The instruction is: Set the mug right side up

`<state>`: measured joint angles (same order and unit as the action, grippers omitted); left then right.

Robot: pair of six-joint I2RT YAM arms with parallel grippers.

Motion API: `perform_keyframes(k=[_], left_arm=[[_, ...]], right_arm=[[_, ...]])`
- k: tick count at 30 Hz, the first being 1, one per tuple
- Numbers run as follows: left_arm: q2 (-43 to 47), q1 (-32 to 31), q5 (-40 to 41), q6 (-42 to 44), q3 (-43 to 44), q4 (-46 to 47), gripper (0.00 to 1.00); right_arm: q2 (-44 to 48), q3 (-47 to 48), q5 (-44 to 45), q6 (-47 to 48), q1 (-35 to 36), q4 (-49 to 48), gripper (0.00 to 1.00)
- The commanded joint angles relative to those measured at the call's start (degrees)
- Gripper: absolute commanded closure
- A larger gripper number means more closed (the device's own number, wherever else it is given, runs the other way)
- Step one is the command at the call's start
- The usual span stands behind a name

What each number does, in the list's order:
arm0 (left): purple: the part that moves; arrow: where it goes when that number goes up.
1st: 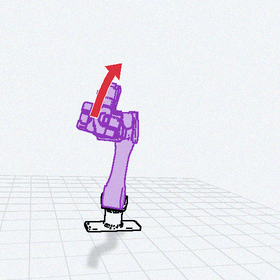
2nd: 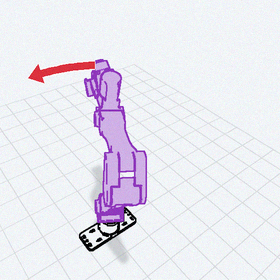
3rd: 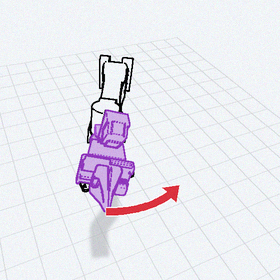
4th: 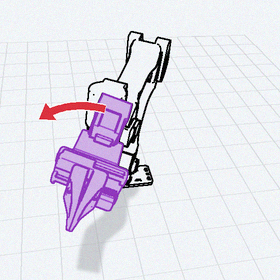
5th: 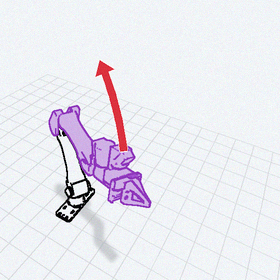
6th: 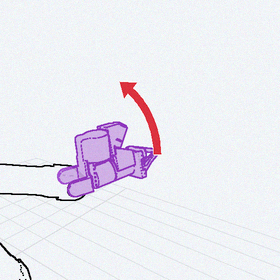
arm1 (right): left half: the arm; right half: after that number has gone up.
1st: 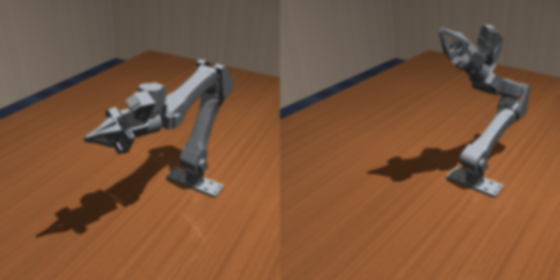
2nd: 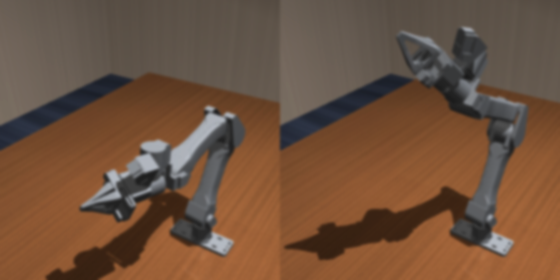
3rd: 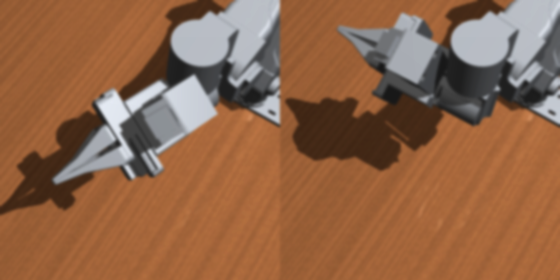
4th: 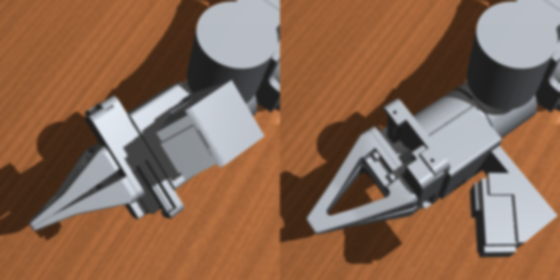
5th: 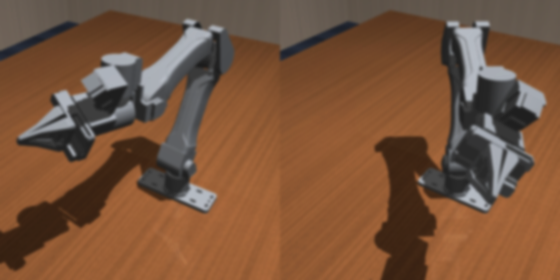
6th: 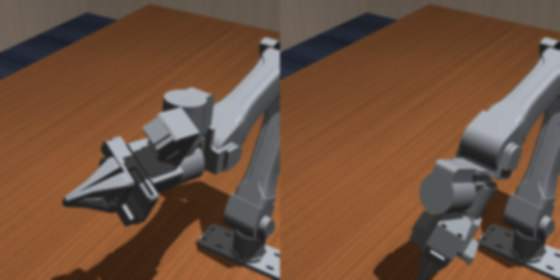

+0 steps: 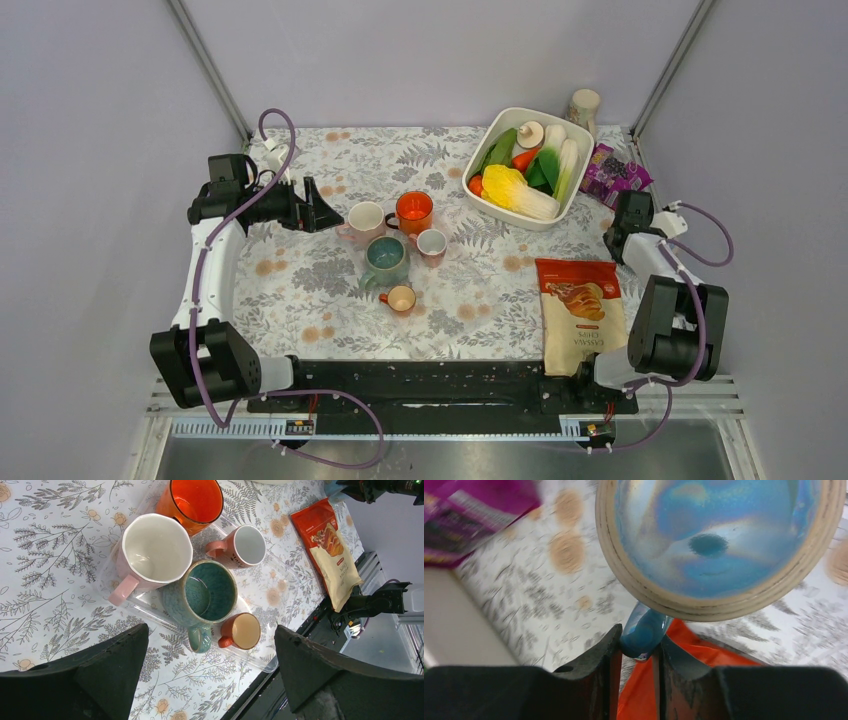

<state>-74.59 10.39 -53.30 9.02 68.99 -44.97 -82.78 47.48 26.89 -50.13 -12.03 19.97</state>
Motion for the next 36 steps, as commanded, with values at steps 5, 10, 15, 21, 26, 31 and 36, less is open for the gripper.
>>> perform_keyframes(k=[5, 10, 15, 21, 26, 31, 36], left_arm=[[2.4, 0.2, -0.1, 0.9, 1.2, 1.5, 0.01], [1.5, 0.1, 0.0, 0.6, 1.1, 1.6, 0.01], [1.6, -0.2, -0.3, 0.2, 0.5, 2.2, 0.02], [1.3, -3.7, 1.5, 0.1, 0.1, 3.0, 0.02], [1.0, -7.8, 3.2, 0.4, -0.2, 3.3, 0.02], [0.1, -14.9, 6.5, 0.9, 0.1, 4.2, 0.02], [-1.1, -28.3, 14.1, 7.5, 0.5, 7.7, 0.01]], right_arm=[[-1.8, 1.0, -23.5, 19.0, 0.4, -12.0, 0.97], [-0.1, 1.4, -31.9, 22.8, 0.4, -11.0, 1.00], [5.8, 1.4, -37.4, 26.7, 1.0, -6.8, 1.00], [11.2, -1.6, -46.0, 27.9, 1.3, -5.3, 1.00], [14.0, -2.5, -50.8, 27.4, 2.3, -4.6, 1.00], [16.2, -3.6, -53.9, 26.4, 3.8, -5.6, 1.00], [13.7, -4.9, -62.9, 20.7, 3.8, -10.6, 1.00]])
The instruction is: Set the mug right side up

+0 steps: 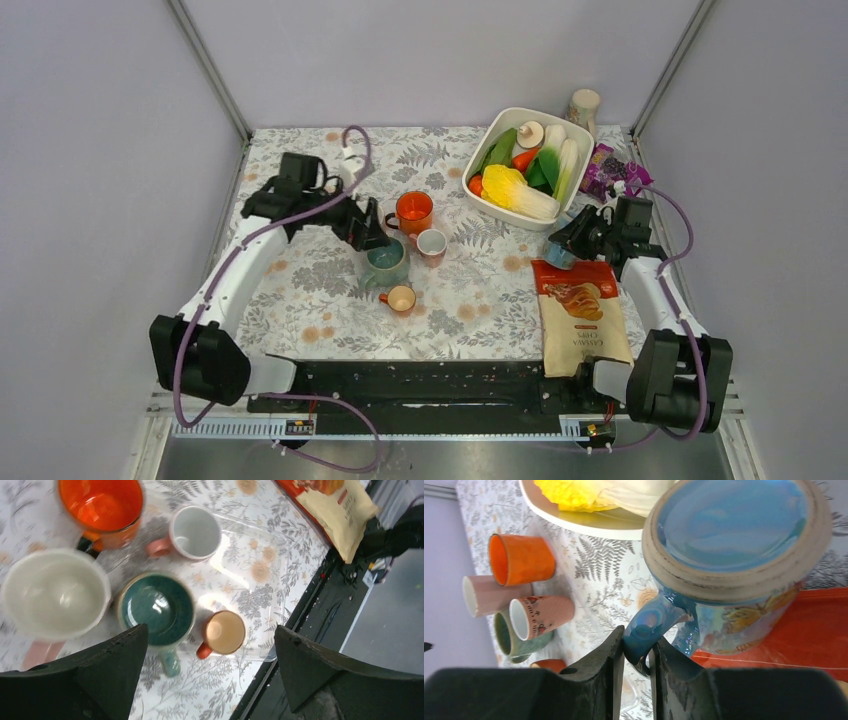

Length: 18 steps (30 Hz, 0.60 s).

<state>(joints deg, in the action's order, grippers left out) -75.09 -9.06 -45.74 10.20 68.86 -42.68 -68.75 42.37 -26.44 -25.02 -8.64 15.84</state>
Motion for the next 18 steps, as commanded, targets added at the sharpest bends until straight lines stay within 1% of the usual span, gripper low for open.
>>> perform_keyframes(k=[1, 2, 3, 6, 8, 10, 13, 15, 17, 18], left_arm=[[-0.4, -12.1, 10.9, 8.1, 0.2, 7.4, 0.01], [-0.2, -15.1, 13.0, 10.2, -0.3, 9.2, 0.01], [-0.1, -18.3, 17.4, 12.3, -0.6, 11.1, 0.01], [-0.3, -27.3, 26.6, 19.7, -2.9, 17.6, 0.01], [-0.9, -32.1, 32.4, 25.1, -5.5, 23.6, 0.01], [-2.1, -35.5, 35.6, 28.5, -7.4, 28.8, 0.01], [-4.4, -38.3, 36.2, 29.4, -7.4, 32.6, 0.01], [-5.8, -39.3, 34.8, 27.9, -6.8, 34.1, 0.01], [-7.2, -39.9, 32.5, 25.6, -6.3, 35.9, 0.01], [-8.0, -40.2, 31.7, 24.5, -6.0, 36.8, 0.01]], right_arm=[[-1.5, 0.6, -10.6, -5.0, 0.5, -5.9, 1.00], [-1.9, 1.0, -11.5, -5.3, 0.5, -5.3, 1.00], [-2.1, 0.9, -12.7, -5.8, 0.7, -5.2, 1.00], [-0.8, 0.5, -15.4, -8.1, 1.9, -6.2, 1.00], [0.5, 0.8, -16.1, -10.3, 3.7, -6.3, 1.00], [2.1, 1.0, -16.2, -12.7, 5.6, -7.1, 1.00], [4.3, -0.8, -15.3, -18.7, 7.4, -11.2, 1.00], [5.7, -2.8, -14.8, -23.6, 8.2, -14.8, 1.00], [7.2, -5.1, -14.3, -28.7, 8.4, -20.3, 1.00], [8.1, -6.1, -13.5, -30.9, 10.0, -22.3, 1.00]])
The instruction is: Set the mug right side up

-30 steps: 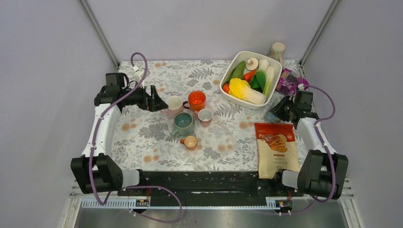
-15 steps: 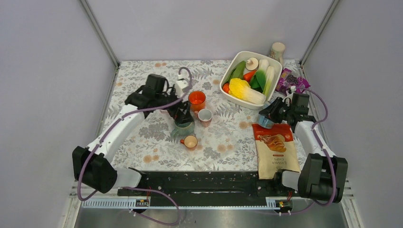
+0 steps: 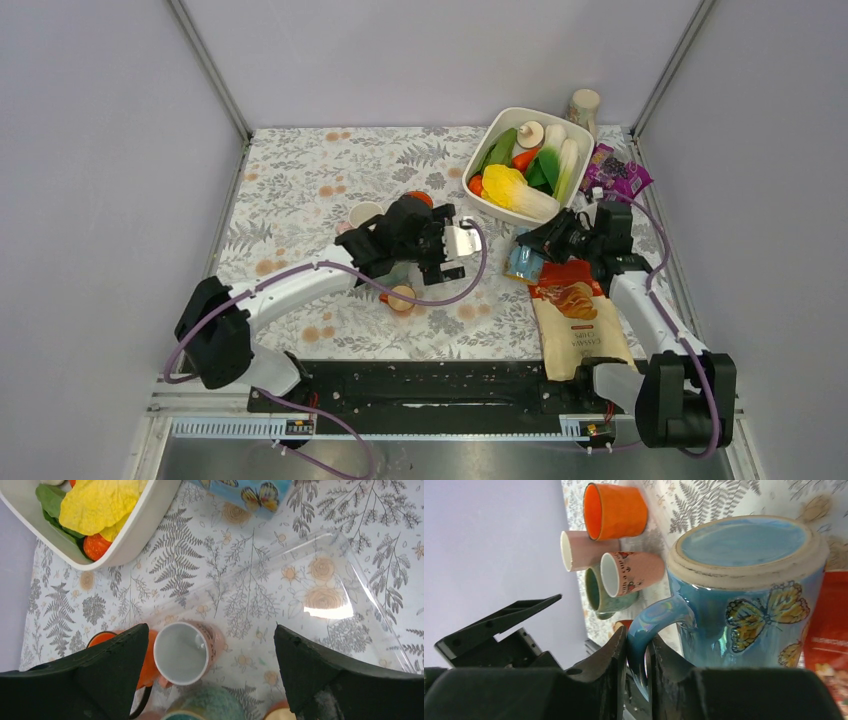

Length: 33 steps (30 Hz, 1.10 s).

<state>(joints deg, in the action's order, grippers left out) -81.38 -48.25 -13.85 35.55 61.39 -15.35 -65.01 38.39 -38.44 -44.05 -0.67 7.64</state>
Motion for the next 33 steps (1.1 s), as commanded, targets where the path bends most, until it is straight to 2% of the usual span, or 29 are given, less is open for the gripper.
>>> perform_keyframes(k=[1, 7, 11, 14, 19, 25, 29, 33], left_arm=[[-2.5, -1.4, -0.8, -2.1, 1.9, 9.7, 0.01], [-6.0, -4.2, -4.9, -5.3, 2.3, 10.4, 0.01], [-7.6, -8.7, 3.3, -4.4, -0.3, 17.2, 0.01], [-9.3, -11.3, 8.1, -4.7, 0.9, 18.6, 0.01], [-10.8, -12.0, 9.6, -8.3, 3.9, 18.6, 0.01], [-12.9, -12.3, 21.6, -9.1, 5.1, 24.3, 0.05], [-12.8, -12.4, 21.7, -9.5, 4.9, 26.6, 0.08], [-11.4, -12.3, 19.9, -12.2, 2.0, 30.8, 0.16]], right_arm=[[5.5, -2.7, -0.3, -13.5, 2.7, -14.8, 1.00], [9.8, -6.9, 3.8, -24.7, 4.7, -21.4, 1.00], [13.1, -7.5, 7.9, -28.0, 6.4, -21.4, 1.00], [15.2, -7.5, 9.8, -30.1, 7.0, -21.3, 1.00], [17.9, -7.3, 12.2, -31.8, 8.8, -20.2, 1.00], [19.5, -7.7, 13.4, -33.8, 10.0, -19.9, 1.00], [20.3, -8.1, 13.9, -35.6, 10.9, -21.4, 1.00], [20.9, -10.1, 14.8, -38.1, 11.4, -23.9, 1.00]])
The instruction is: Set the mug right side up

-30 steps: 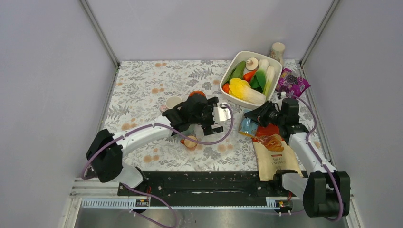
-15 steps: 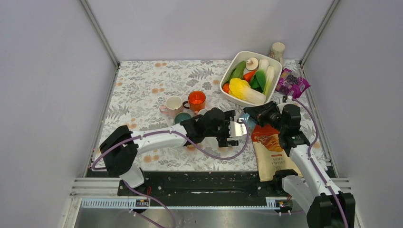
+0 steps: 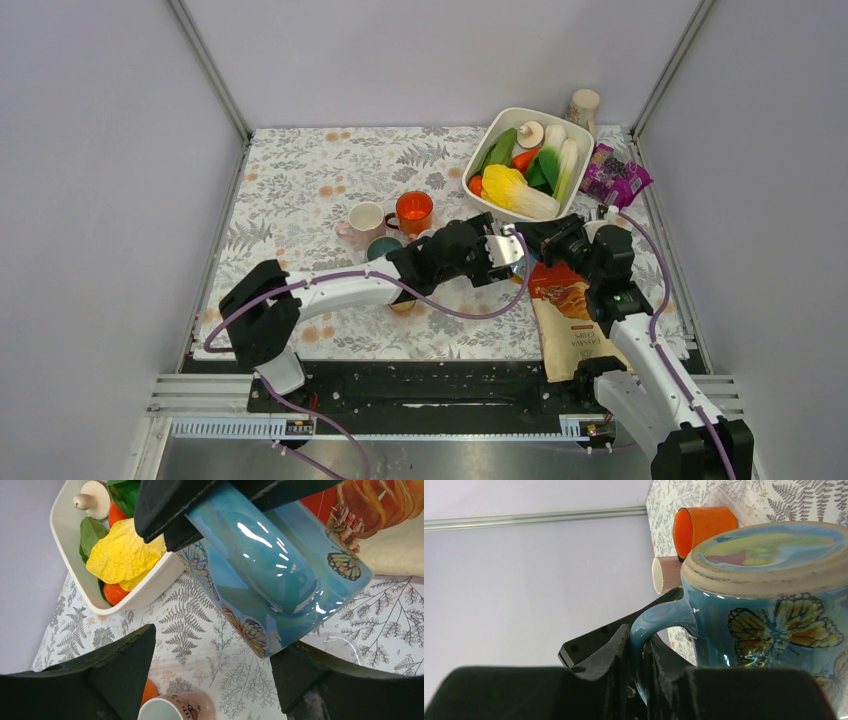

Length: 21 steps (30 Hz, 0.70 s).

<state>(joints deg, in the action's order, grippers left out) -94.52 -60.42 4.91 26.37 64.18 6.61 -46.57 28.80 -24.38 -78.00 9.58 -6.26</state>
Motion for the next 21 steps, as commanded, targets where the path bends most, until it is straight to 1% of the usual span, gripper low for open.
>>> perform_keyframes(k=[1, 2, 3, 6, 9, 12, 14, 15, 16, 17, 19, 21], left_arm=[[2.0, -0.1, 0.3, -3.4, -1.4, 9.3, 0.17], [2.2, -0.1, -0.1, -4.1, -1.3, 9.7, 0.17], [2.1, -0.1, 0.0, -4.7, -1.1, 9.8, 0.20], [2.0, -0.1, 1.0, -5.2, -1.0, 11.2, 0.37], [2.4, 0.0, -0.7, -5.6, -0.6, 9.9, 0.43], [3.6, -0.1, -2.0, -7.0, -0.7, 9.0, 0.43], [4.2, -0.1, -1.8, -7.3, -0.9, 9.1, 0.40], [4.5, 0.0, -1.2, -7.2, -1.4, 9.6, 0.36], [4.7, 0.0, -0.5, -6.9, -1.7, 10.5, 0.29], [4.8, 0.0, 0.2, -6.3, -2.2, 11.4, 0.26], [4.7, 0.0, 1.4, -5.1, -2.3, 12.3, 0.26], [4.7, 0.2, 1.5, -4.2, -2.3, 12.7, 0.32]], right_arm=[[2.6, -1.3, 0.9, -5.0, 1.4, -11.0, 1.00], [2.6, -2.0, 1.0, -5.8, 1.6, -12.2, 1.00], [2.5, -2.8, 1.2, -6.7, 1.8, -13.4, 1.00], [2.6, -4.5, 2.5, -8.4, 3.1, -15.6, 1.00], [2.6, -5.2, 3.5, -8.8, 4.0, -15.9, 1.00], [1.9, -5.7, 4.3, -9.3, 4.6, -16.8, 1.00], [0.8, -6.1, 4.6, -10.1, 5.1, -18.3, 1.00], [0.2, -6.3, 4.7, -10.6, 5.5, -19.4, 1.00], [-0.5, -6.5, 4.8, -11.1, 6.1, -20.3, 1.00], [-1.0, -6.8, 5.1, -11.6, 6.7, -21.3, 1.00], [-1.9, -7.4, 6.0, -12.6, 8.0, -22.9, 1.00], [-2.4, -7.2, 7.0, -12.6, 9.3, -23.0, 1.00]])
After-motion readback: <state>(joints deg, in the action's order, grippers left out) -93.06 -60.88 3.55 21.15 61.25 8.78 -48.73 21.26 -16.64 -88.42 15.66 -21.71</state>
